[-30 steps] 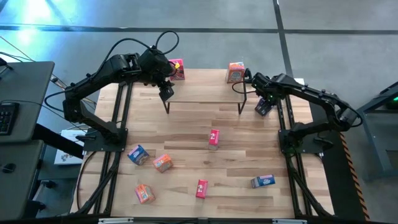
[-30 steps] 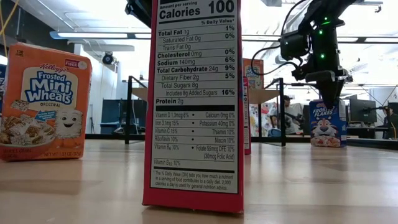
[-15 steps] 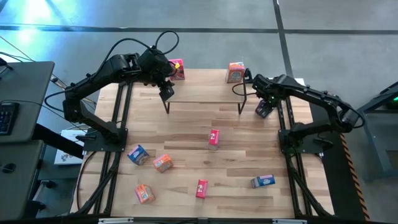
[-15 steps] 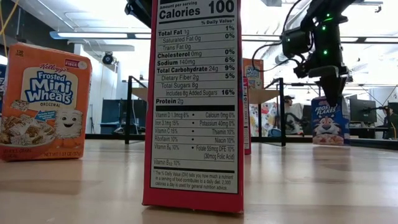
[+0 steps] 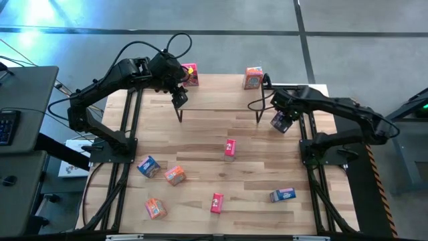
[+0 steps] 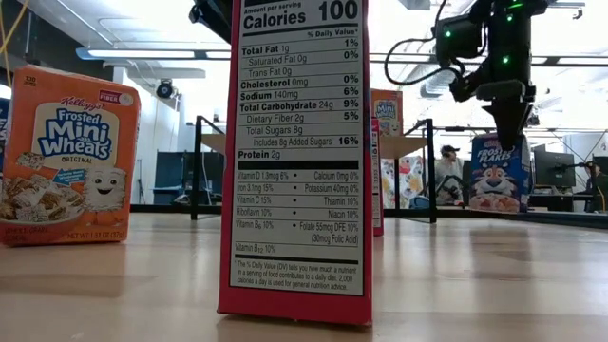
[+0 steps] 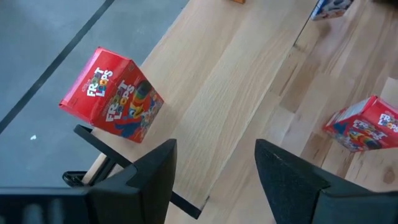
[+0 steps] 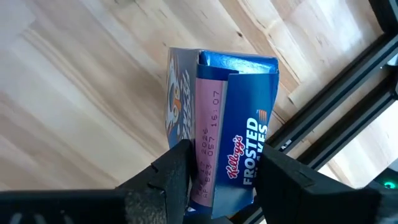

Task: Stack cereal on shelf
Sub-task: Put the top blue cereal box on the shelf

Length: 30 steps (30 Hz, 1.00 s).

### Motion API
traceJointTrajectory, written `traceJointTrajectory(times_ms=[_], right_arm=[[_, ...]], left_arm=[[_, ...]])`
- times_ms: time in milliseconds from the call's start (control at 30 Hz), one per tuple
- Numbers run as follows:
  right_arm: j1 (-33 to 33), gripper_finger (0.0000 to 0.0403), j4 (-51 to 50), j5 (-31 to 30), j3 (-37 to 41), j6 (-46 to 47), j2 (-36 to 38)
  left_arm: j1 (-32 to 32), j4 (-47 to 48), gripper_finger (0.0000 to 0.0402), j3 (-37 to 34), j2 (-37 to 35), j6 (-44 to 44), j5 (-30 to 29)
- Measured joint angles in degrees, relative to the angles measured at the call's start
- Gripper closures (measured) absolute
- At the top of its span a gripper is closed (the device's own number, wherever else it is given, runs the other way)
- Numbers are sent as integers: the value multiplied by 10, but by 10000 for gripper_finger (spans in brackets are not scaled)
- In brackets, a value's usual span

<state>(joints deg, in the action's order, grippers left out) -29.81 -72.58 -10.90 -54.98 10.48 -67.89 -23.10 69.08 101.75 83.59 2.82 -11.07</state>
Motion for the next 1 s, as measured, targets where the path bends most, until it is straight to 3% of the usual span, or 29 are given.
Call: traceJointTrajectory(times_ms=[500, 667, 1000], right_arm=[[77, 254, -35, 9, 0, 41, 21], [103, 254, -41, 33, 0, 60, 21], [156, 254, -37, 78, 0, 102, 21]], left_arm=[[0, -2, 112, 0, 0, 1, 39], [0, -30, 108, 0, 0, 48, 39], [0, -35, 108, 0, 0, 16, 39]])
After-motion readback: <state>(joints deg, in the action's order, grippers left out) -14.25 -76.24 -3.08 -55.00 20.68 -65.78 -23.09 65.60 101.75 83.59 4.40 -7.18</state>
